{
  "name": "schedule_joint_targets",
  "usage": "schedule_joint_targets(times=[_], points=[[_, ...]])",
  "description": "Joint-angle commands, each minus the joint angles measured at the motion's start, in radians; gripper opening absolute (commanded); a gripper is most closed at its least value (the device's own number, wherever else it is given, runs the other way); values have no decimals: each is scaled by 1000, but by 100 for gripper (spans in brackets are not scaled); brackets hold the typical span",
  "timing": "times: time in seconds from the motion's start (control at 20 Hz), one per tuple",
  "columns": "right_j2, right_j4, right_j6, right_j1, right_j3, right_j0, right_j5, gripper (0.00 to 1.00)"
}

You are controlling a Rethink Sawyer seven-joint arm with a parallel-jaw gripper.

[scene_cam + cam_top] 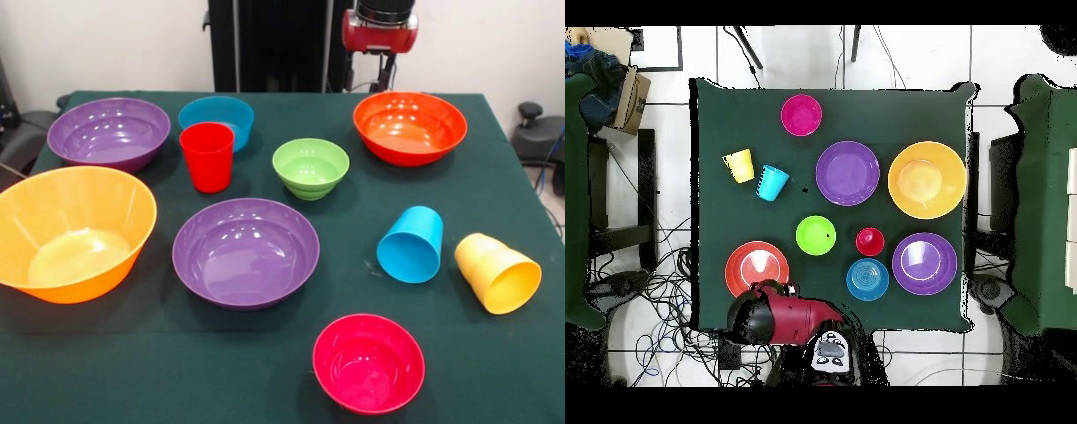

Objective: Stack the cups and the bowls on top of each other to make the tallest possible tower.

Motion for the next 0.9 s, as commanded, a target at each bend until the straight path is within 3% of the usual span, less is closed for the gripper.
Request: schedule_joint_targets(times=[0.05, 0.45, 0.9], points=[[19, -45, 104, 46, -76, 35, -2, 100], [-9, -52, 97, 47, -94, 67, 29, 100], [8, -7, 192, 63, -33, 52, -80, 100]])
